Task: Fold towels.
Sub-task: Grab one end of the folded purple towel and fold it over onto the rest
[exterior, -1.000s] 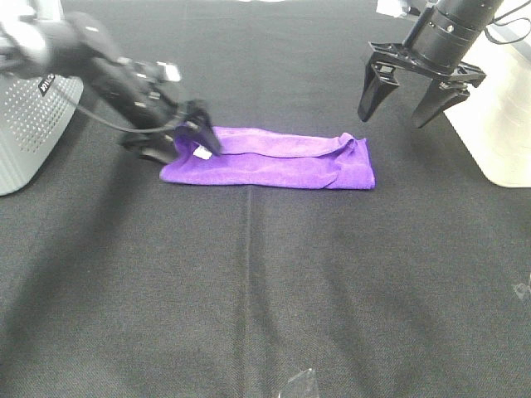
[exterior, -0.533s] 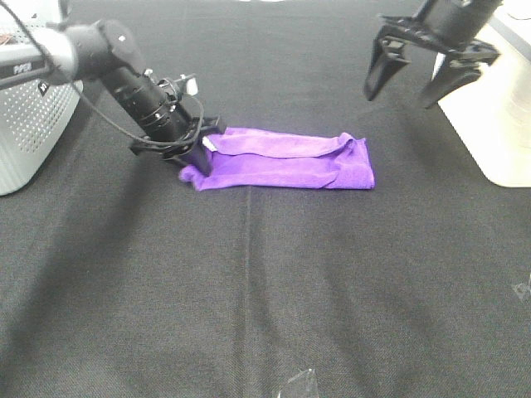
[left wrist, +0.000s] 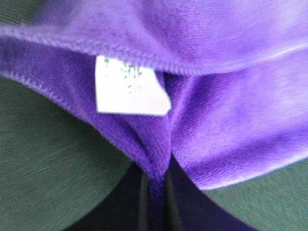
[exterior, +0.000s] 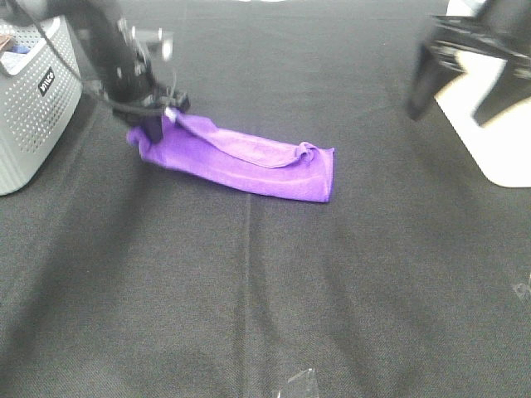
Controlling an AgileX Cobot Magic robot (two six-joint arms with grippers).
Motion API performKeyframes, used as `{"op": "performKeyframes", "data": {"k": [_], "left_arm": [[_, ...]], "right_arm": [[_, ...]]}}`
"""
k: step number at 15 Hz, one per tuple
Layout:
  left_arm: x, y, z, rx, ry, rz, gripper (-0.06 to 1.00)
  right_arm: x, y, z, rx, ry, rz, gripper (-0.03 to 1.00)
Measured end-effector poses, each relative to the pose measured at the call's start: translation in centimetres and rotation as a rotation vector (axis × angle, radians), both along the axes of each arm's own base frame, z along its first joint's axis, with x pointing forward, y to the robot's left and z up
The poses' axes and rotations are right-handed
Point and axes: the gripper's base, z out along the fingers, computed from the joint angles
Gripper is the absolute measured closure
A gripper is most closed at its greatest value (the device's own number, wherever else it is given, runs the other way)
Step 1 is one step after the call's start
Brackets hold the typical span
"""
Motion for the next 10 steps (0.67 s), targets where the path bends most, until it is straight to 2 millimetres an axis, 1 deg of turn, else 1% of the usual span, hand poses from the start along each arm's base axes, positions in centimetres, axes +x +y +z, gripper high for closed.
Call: {"op": "performKeyframes", "data": {"k": [2,4,7,10], "left_arm": [[-0.9,-2.9,-0.1,-0.011,0.003,-0.075,0.93],[-1.9,-6.5,-0.3,-0.025,-0.002,-0.148,0.93],[-2.5,-11.1,-1.4,-0.094,-0.013,-0.197,0.93],[-2.4,-12.8,-1.7,-0.172,-0.013,-0.193,0.93]], "right_arm": [[-1.0,-0.2,0.8,0.000,-0.021,0.001,0.15],[-1.6,-0.2,1.6,0.003,-0.045,0.001,0.15],[-2.3,-0.3,2.5,0.007,-0.072,0.000,0.15],[-3.1,-0.4,3.6,0.013,-0.106,0.000,0.15]]}}
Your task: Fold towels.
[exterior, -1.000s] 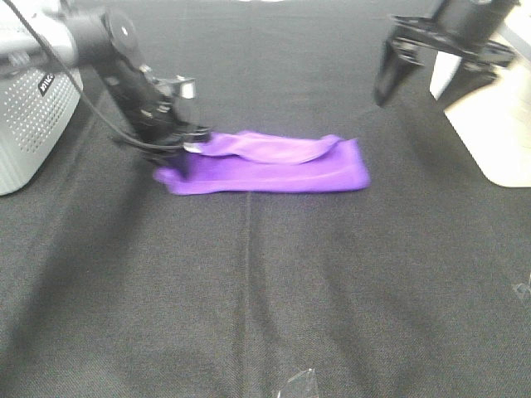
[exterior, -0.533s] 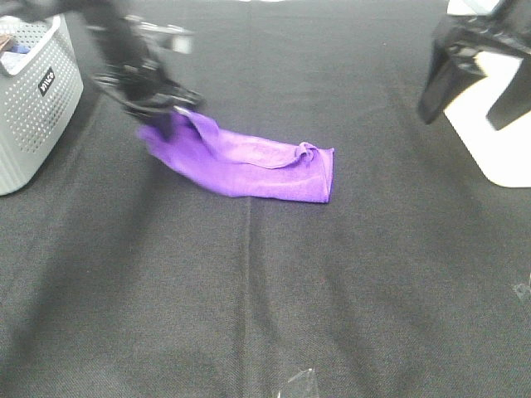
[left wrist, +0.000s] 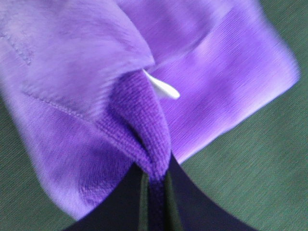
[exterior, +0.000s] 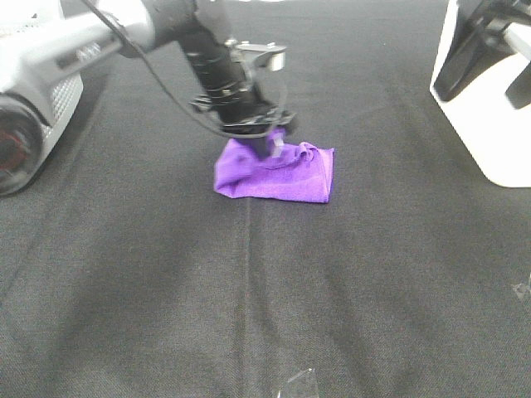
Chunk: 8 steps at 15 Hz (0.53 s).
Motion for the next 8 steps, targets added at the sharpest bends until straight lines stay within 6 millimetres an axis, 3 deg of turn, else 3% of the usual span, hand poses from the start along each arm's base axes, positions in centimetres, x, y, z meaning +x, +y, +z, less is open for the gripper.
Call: {"op": "performKeyframes", "data": {"k": [3,4,5,8], "left_arm": [[-0.3,-1.4,-1.5,-0.060,0.052,0.023,0.91],[-0.2,-1.8,-1.7,-0.091,0.044,0.036,0.84],[0.0,-2.5,-1.6,-0.146,0.025,0.057,0.59],[-0.2,-5.2,-0.5,-0.348,-0.018,0.104,0.22]], "right_arm": [[-0.7,0.0,1.0,0.010,-0.032,0.000,0.15],[-1.3,0.0,1.7,0.032,-0.050,0.000,0.15],[-1.8,0.1,2.3,0.047,-0.069,0.000,0.15],[-4.1,-0.2,3.0,0.053,-0.098,0.001,0.15]]}}
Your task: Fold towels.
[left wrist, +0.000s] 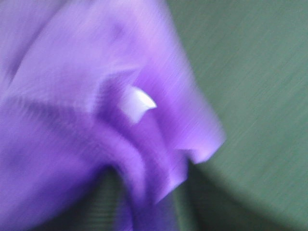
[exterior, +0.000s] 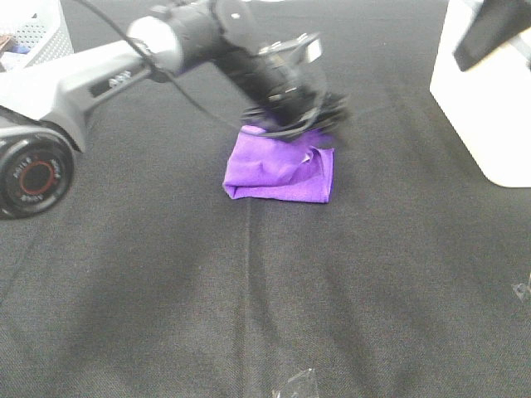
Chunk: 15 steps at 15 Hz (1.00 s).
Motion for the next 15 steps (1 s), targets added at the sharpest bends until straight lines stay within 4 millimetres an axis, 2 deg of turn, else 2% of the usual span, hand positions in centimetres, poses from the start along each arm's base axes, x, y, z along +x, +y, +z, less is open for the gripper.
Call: {"op": "performKeyframes", "data": {"k": [2,4,6,8,9,10,12,14,15], "left_arm": [[-0.3,-0.8,0.4,-0.060,-0.006,-0.018,0.18],[-0.3,-0.8,0.5,-0.074,-0.011,-0.035,0.18],[-0.4,-0.8,1.8,-0.101,-0.044,-0.061,0.18],[-0.4,-0.4,4.6,-0.107,-0.146,-0.115,0.18],[-0.4,0.5,7.1,-0.055,-0.228,-0.142,0.18],[-0.3,1.1,7.9,-0.020,-0.259,-0.140,0.18],[0.4,3.5,9.5,0.121,-0.295,-0.075,0.18],[1.3,5.8,8.4,0.211,-0.209,-0.001,0.18],[2.0,6.8,6.6,0.222,-0.142,0.025,0.18]], "right_arm": [[-1.4,-0.2,-0.2,-0.003,0.002,0.001,0.15],[-1.9,-0.3,-0.3,-0.003,0.001,0.003,0.15],[-2.2,-0.3,-0.1,-0.002,-0.008,0.004,0.15],[-2.2,-0.3,0.0,-0.002,-0.010,0.005,0.15],[-2.2,-0.3,0.0,-0.002,-0.010,0.005,0.15],[-2.2,-0.3,0.0,-0.003,-0.010,0.006,0.15],[-2.2,-0.3,0.0,-0.003,-0.011,0.007,0.15],[-2.2,-0.2,0.0,0.005,-0.010,0.009,0.15],[-2.2,-0.1,0.0,0.022,-0.008,0.011,0.15]]}}
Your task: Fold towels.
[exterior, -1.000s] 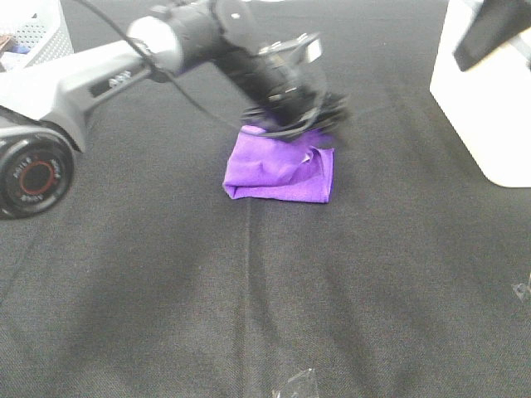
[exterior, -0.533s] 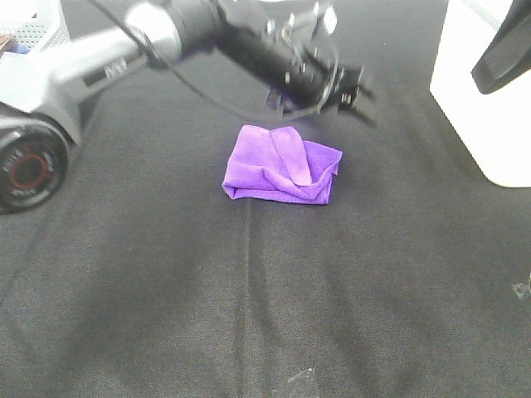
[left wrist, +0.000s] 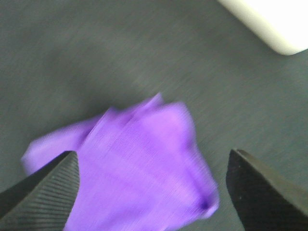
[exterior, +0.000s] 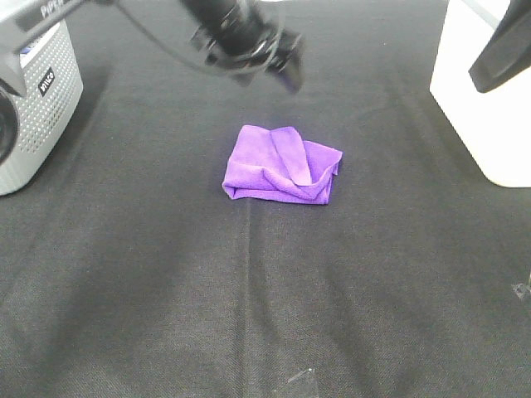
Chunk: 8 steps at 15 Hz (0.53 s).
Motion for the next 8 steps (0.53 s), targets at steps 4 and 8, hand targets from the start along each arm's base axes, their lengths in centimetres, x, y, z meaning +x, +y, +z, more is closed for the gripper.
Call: {"op": "performKeyframes", "data": {"k": [4,8], "left_arm": [[1.0,-0.3,-4.2,-0.107,0.101,0.036,0.18],[2.0,-1.5,-8.1,-0.249,0.130,0.091,0.18]], "right_arm": [[0.0,0.1,0.0,0.005,-0.001,0.006,0.15],[0.0,0.1,0.0,0.001,-0.008,0.024,0.15]]}}
